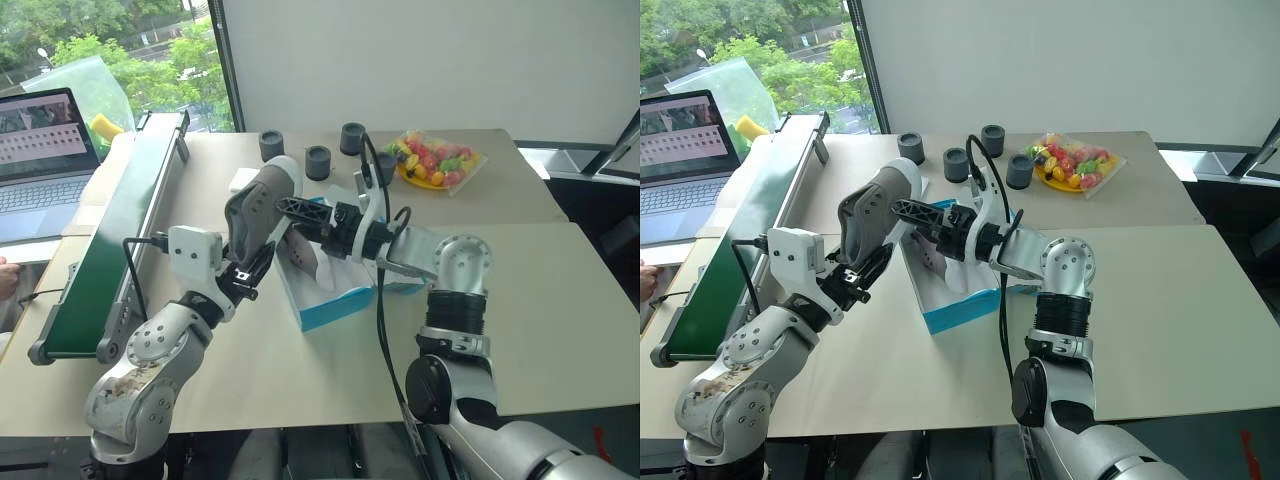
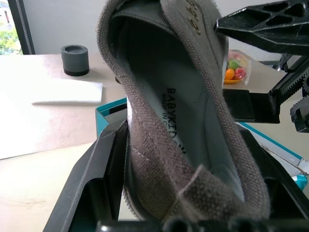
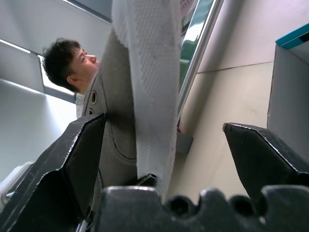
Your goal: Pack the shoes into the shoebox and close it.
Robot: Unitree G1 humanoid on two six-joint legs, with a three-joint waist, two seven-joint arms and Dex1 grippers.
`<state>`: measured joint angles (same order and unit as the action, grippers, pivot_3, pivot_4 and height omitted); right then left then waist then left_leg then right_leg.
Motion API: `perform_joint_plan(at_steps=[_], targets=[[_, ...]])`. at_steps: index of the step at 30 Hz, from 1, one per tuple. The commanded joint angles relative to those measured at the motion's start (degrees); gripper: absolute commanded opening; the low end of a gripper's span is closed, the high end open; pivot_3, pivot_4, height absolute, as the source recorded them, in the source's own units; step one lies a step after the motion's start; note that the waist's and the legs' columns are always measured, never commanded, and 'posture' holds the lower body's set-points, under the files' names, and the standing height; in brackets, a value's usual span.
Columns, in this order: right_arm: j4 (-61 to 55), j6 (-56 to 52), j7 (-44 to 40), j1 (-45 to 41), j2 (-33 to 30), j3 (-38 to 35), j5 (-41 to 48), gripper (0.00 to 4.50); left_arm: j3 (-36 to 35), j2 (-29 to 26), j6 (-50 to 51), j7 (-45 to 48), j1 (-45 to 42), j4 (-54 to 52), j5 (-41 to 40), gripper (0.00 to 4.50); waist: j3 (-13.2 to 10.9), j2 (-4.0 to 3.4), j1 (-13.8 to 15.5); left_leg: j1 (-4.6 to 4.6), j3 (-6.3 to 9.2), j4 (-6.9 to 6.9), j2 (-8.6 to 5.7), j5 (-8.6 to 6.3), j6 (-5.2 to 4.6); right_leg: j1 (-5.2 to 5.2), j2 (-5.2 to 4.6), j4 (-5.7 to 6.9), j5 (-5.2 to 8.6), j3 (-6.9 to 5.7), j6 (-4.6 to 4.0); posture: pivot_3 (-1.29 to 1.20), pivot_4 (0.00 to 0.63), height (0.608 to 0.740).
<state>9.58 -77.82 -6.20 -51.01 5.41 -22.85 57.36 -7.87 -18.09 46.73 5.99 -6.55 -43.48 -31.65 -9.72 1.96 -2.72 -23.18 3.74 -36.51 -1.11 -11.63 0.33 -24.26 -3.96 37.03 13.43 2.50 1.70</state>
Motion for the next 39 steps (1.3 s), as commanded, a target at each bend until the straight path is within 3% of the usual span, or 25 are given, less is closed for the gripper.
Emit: perform_joint_plan(at_steps=[1, 10, 13, 22, 30, 32, 36, 39], targets=[[-3.02, 1.17, 0.9, -2.22, 7.5, 2.68, 3.65, 4.5, 0.12, -0.3, -0.55, 0.53, -2.38, -1.02, -0.55, 2.42, 0.0, 0.0, 0.07, 0.01, 0.0, 0.0, 0.0, 0.0, 0.0, 0.01, 0.0, 0.0, 0.0, 0.0, 0.0, 0.0, 0.15, 0.74], [-1.33, 6.61, 2.87, -0.72, 7.16, 6.95, 4.32, 4.5, 2.31, 0.84, -0.34, 0.25, -4.56, -0.55, -0.69, 2.42, 0.0, 0.0, 0.11, -0.02, -0.01, -0.05, -0.01, -0.01, -0.01, 0.01, 0.0, -0.01, 0.0, -0.01, 0.01, 0.0, 0.15, 0.74], [0.18, 9.54, 3.78, -1.5, 6.79, 5.87, 5.28, 3.86, 2.45, 0.89, -0.4, 0.33, -3.38, -0.92, -0.82, 2.42, 0.0, 0.0, 0.09, -0.02, -0.01, -0.05, 0.0, -0.01, -0.01, 0.0, 0.0, -0.01, 0.0, -0.01, 0.0, 0.0, 0.15, 0.74], [3.53, 14.02, 5.64, -3.17, 4.49, 5.03, 7.56, 0.97, 2.41, 0.44, -0.46, 0.23, -2.46, -1.08, -0.59, 2.42, 0.0, 0.0, 0.12, -0.02, -0.02, -0.05, 0.01, -0.01, -0.01, 0.0, 0.01, -0.02, 0.0, -0.01, 0.0, 0.0, 0.15, 0.74], [1.29, 14.1, 5.48, -2.27, 3.86, 7.52, 8.26, 0.71, 3.65, -2.38, 1.13, 0.53, -1.49, -1.43, 0.74, 2.42, 0.0, 0.0, 0.1, -0.02, -0.02, -0.05, 0.01, -0.01, -0.01, 0.0, 0.02, -0.02, 0.0, -0.01, 0.01, 0.0, 0.15, 0.74], [0.59, 14.52, 5.02, -2.38, 3.52, 8.13, 7.92, 0.71, 3.88, -3.67, 0.3, 1.46, -1.37, -1.57, 1.45, 3.31, 0.0, 0.0, 0.11, -0.03, -0.02, -0.05, 0.01, -0.01, -0.02, 0.0, 0.01, -0.02, 0.0, -0.01, 0.01, 0.0, 0.15, 0.74], [0.47, 17.2, 5.22, -2.57, 2.64, 8.56, 6.4, 0.71, 4.25, -6.74, -0.89, 3.72, -1.06, -2.51, 2.2, 4.42, -0.01, -0.02, 0.15, -0.03, -0.01, -0.05, 0.01, -0.01, -0.02, 0.0, 0.02, -0.02, 0.0, -0.01, 0.01, 0.0, 0.15, 0.74], [1.99, 21.16, 6.83, -3.58, 1.16, 7.61, 4.06, 0.71, 2.64, -9.04, -1.02, 6.38, 0.78, -3.98, 1.06, 4.42, -0.01, -0.02, 0.15, -0.01, -0.02, -0.05, 0.01, -0.01, -0.02, 0.01, 0.02, -0.03, 0.01, -0.01, 0.01, 0.0, 0.15, 0.74]])
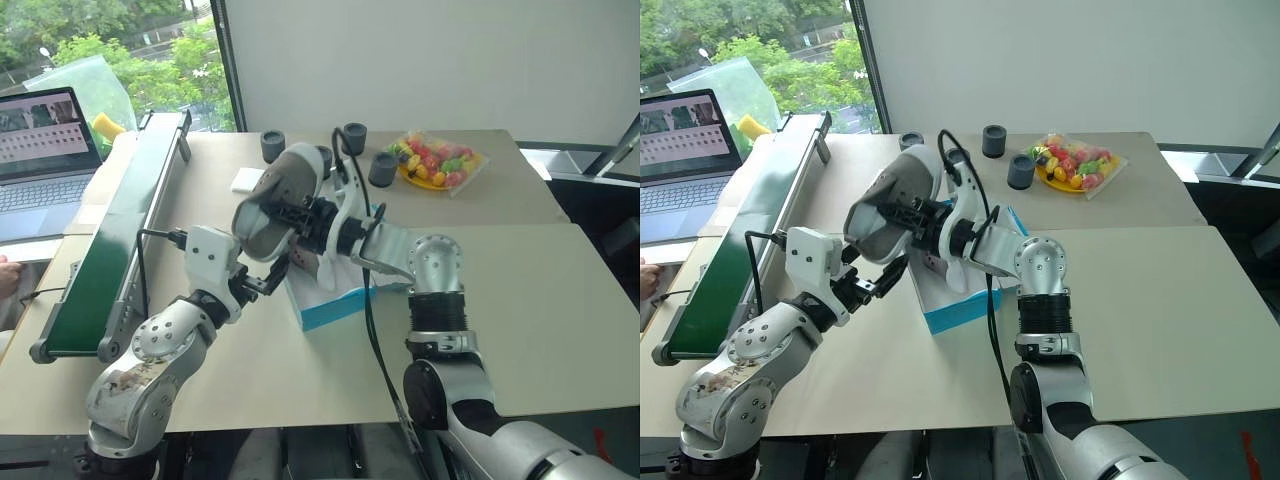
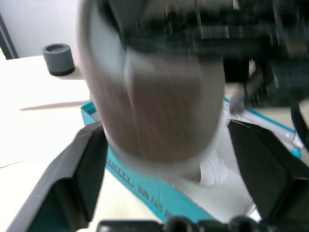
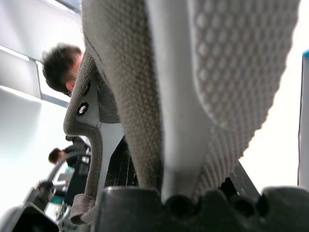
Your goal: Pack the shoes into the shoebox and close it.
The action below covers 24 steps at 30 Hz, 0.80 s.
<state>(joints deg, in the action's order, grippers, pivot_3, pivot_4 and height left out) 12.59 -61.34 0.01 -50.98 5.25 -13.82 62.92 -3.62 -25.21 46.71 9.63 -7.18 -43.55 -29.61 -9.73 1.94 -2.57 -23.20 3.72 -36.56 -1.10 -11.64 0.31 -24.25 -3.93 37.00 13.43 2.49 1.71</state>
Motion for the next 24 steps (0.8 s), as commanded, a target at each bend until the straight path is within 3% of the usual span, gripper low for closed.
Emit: perform_joint_plan(at_steps=[1, 8, 14, 18, 24], targets=[[-0.51, 5.34, 0.81, -3.91, 0.78, -1.57, -2.11, 0.71, -2.2, -2.64, -1.16, 3.61, 2.15, -4.36, -1.29, 4.42, -0.01, -0.01, -0.07, 0.0, 0.0, 0.0, 0.0, 0.0, 0.0, 0.0, 0.0, -0.01, 0.0, 0.0, 0.0, 0.0, 0.15, 0.74], [3.55, -4.65, -6.31, -8.86, -14.37, 6.36, -11.18, 0.71, -12.5, -13.05, -3.7, 16.94, 12.77, -8.04, -5.59, 4.42, -0.09, -0.14, -0.08, -0.01, -0.09, 0.05, 0.05, 0.0, 0.0, -0.07, 0.03, -0.05, 0.01, 0.04, -0.02, 0.0, 0.15, 0.74], [4.53, -18.15, -15.78, -13.06, -23.67, 18.61, -16.27, 0.71, -14.23, -17.97, -7.67, 24.7, 18.5, -4.78, -3.84, 4.42, -0.13, -0.21, -0.09, -0.01, -0.15, 0.11, 0.07, -0.02, -0.03, -0.03, 0.02, -0.22, 0.01, 0.02, -0.03, 0.0, 0.15, 0.74], [3.54, -20.76, -21.1, -12.74, -25.03, 25.77, -19.53, 0.71, -13.33, -18.62, -9.0, 25.93, 17.84, -3.73, -3.46, 4.42, -0.14, -0.22, -0.11, 0.0, -0.17, 0.17, 0.09, -0.02, -0.04, -0.04, 0.03, -0.24, 0.03, 0.03, -0.05, 0.0, 0.15, 0.74], [9.32, -14.94, -29.06, -14.85, -23.05, 36.25, -28.15, 0.71, -11.91, -18.16, -9.59, 26.0, 17.03, -3.1, -2.63, 4.42, -0.14, -0.21, -0.04, 0.0, -0.19, 0.16, 0.08, -0.03, -0.04, -0.04, 0.0, -0.23, 0.02, 0.04, -0.04, 0.0, 0.15, 0.74]])
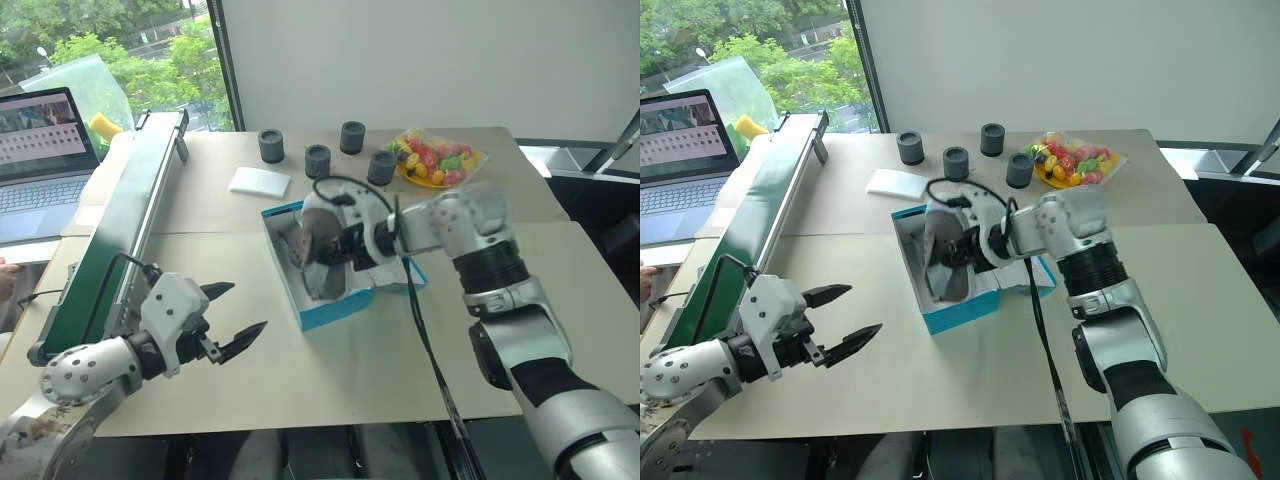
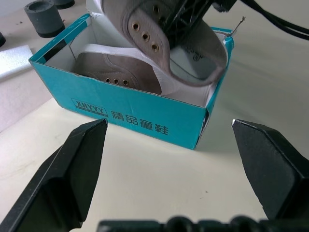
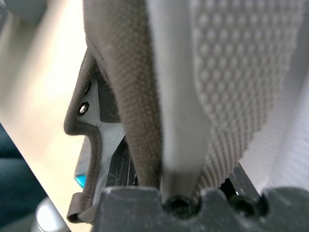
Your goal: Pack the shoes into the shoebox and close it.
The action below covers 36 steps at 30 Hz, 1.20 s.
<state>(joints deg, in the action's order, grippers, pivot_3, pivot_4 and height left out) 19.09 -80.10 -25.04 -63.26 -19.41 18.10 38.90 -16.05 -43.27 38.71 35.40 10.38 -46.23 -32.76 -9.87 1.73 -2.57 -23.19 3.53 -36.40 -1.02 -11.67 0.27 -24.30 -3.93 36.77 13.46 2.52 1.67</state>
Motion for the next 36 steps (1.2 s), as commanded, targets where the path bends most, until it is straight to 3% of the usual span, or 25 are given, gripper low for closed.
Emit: perform_joint_plan(at_steps=[1, 8, 13, 16, 17, 19, 24, 29, 35, 36], targets=[[4.65, 5.49, -5.8, -3.34, 2.29, 6.3, -5.96, 0.71, 0.72, 0.03, -1.59, 0.15, -0.53, -0.46, 0.64, 4.42, 0.0, 0.0, -0.13, 0.01, 0.0, 0.0, 0.0, 0.0, 0.0, -0.01, 0.0, 0.01, 0.0, 0.0, 0.0, 0.0, 0.15, 0.74], [20.04, 18.65, -20.62, -8.94, 7.4, 19.2, -19.24, 0.71, 1.06, 0.78, -1.47, -0.34, -0.06, -0.93, 0.85, 4.42, 0.0, 0.0, -0.1, 0.02, 0.0, 0.01, -0.02, 0.0, 0.01, -0.04, -0.02, 0.03, -0.01, 0.01, 0.0, 0.0, 0.15, 0.74], [32.52, 25.12, -27.67, -11.94, 13.77, 21.79, -26.72, 0.71, 1.59, 1.26, -1.61, -0.66, 0.37, -1.22, 1.44, 4.42, 0.0, -0.01, -0.29, 0.12, 0.0, 0.01, 0.0, 0.0, 0.01, -0.03, 0.0, 0.11, -0.02, 0.01, -0.02, 0.0, 0.15, 0.74], [38.65, 27.4, -27.98, -13.35, 16.46, 19.1, -29.01, 0.71, 1.66, 1.38, -1.44, -1.01, 0.12, -1.29, 1.44, 4.42, 0.0, -0.01, -0.5, 0.18, 0.01, 0.05, 0.01, -0.01, 0.03, -0.02, 0.0, 0.14, -0.02, 0.01, -0.02, 0.0, 0.15, 0.74], [40.01, 27.9, -27.34, -13.97, 16.95, 17.53, -29.33, 1.37, 1.61, 1.37, -1.43, -1.05, 0.09, -1.27, 1.39, 4.5, 0.0, -0.01, -0.57, 0.21, 0.01, 0.06, 0.01, -0.01, 0.03, 0.0, 0.0, 0.14, -0.02, 0.02, -0.02, 0.0, 0.15, 0.74], [41.67, 27.92, -26.78, -15.67, 17.43, 13.61, -28.95, 1.79, 1.59, 1.29, -1.44, -1.12, 0.0, -1.16, 1.4, 4.5, -0.01, -0.02, -0.75, 0.22, 0.01, 0.07, 0.0, -0.03, 0.06, -0.01, -0.01, 0.14, -0.02, 0.02, -0.03, 0.0, 0.15, 0.74], [42.49, 29.24, -25.42, -20.03, 16.79, 5.84, -29.51, 3.39, 2.15, 1.38, -1.38, -1.32, -0.58, -0.86, 1.32, 4.5, -0.03, -0.05, -0.97, 0.03, 0.04, 0.07, -0.01, -0.03, 0.06, -0.22, -0.02, 0.2, -0.03, 0.02, -0.04, 0.0, 0.15, 0.74], [39.75, 27.84, -24.39, -21.54, 13.81, 0.12, -29.58, 3.39, 2.91, 1.28, -1.32, -1.21, -1.95, 0.09, 1.42, 4.5, -0.03, -0.05, -0.89, 0.05, 0.03, 0.07, -0.02, -0.03, 0.07, -0.16, -0.03, 0.16, -0.02, 0.01, -0.03, 0.0, 0.15, 0.74], [31.22, 24.46, -21.16, -17.12, 12.51, -5.47, -27.83, 3.39, 2.76, 0.98, -1.18, -0.93, -2.73, 0.59, 1.22, 4.5, -0.02, -0.04, -0.92, 0.03, 0.03, 0.06, -0.02, -0.03, 0.07, -0.15, -0.03, 0.17, -0.02, 0.01, -0.03, 0.0, 0.15, 0.74], [29.17, 24.08, -20.51, -15.52, 12.77, -6.08, -27.58, 3.15, 2.76, 0.99, -1.08, -0.95, -2.77, 0.56, 1.17, 4.5, -0.02, -0.03, -1.06, 0.03, 0.01, 0.07, -0.01, -0.03, 0.07, -0.16, -0.03, 0.17, -0.02, 0.02, -0.03, 0.0, 0.15, 0.74]])
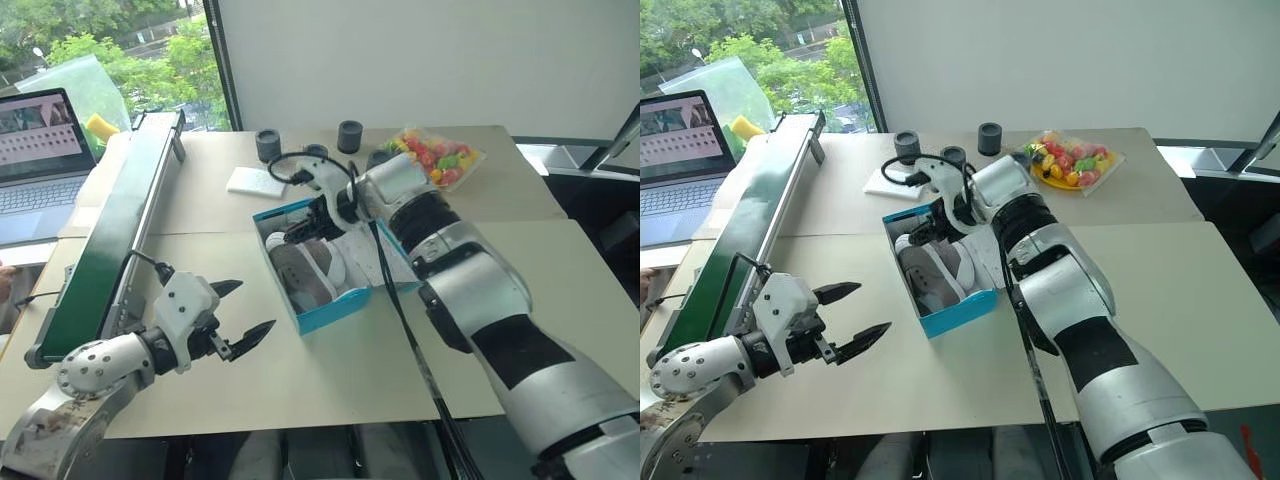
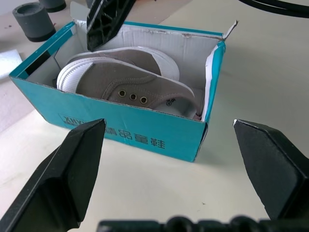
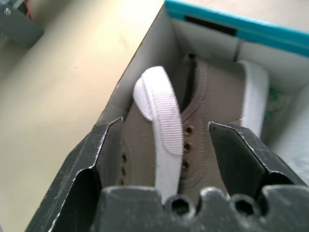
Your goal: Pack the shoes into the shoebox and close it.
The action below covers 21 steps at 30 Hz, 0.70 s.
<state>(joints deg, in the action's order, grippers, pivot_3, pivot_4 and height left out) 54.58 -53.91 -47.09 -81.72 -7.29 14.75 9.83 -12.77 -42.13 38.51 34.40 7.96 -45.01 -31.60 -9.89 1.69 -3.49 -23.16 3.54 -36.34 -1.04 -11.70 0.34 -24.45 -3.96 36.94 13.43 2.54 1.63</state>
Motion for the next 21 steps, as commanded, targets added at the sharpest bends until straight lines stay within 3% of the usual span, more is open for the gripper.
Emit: perform_joint_plan(at_steps=[1, 10, 21], targets=[[-8.16, -2.14, 2.7, 4.49, 0.9, -3.47, 1.54, 2.87, -0.5, -0.14, -0.79, 0.02, -0.37, -0.69, -0.04, 4.5, 0.01, 0.02, -0.22, 0.0, 0.0, 0.0, 0.01, 0.0, 0.0, 0.01, 0.01, 0.0, 0.0, 0.0, 0.0, 0.0, 0.15, 0.74], [-17.8, -3.26, 8.42, 12.54, 4.62, -5.9, 1.53, 0.05, -1.02, -0.56, -0.7, 0.33, -0.34, -0.4, -0.05, 4.5, 0.01, 0.01, -0.54, 0.03, 0.0, -0.04, 0.02, 0.0, 0.0, 0.01, 0.02, 0.08, 0.0, 0.03, 0.0, 0.0, 0.15, 0.74], [-7.7, 6.5, 10.92, 14.49, 11.9, -1.3, -3.57, 0.05, -1.0, -0.58, -0.43, -0.29, -0.77, -0.57, 0.03, 4.5, 0.01, 0.01, -0.42, 0.06, 0.0, -0.04, 0.0, 0.0, 0.0, 0.04, 0.0, 0.08, 0.0, 0.02, 0.0, 0.0, 0.15, 0.74]])
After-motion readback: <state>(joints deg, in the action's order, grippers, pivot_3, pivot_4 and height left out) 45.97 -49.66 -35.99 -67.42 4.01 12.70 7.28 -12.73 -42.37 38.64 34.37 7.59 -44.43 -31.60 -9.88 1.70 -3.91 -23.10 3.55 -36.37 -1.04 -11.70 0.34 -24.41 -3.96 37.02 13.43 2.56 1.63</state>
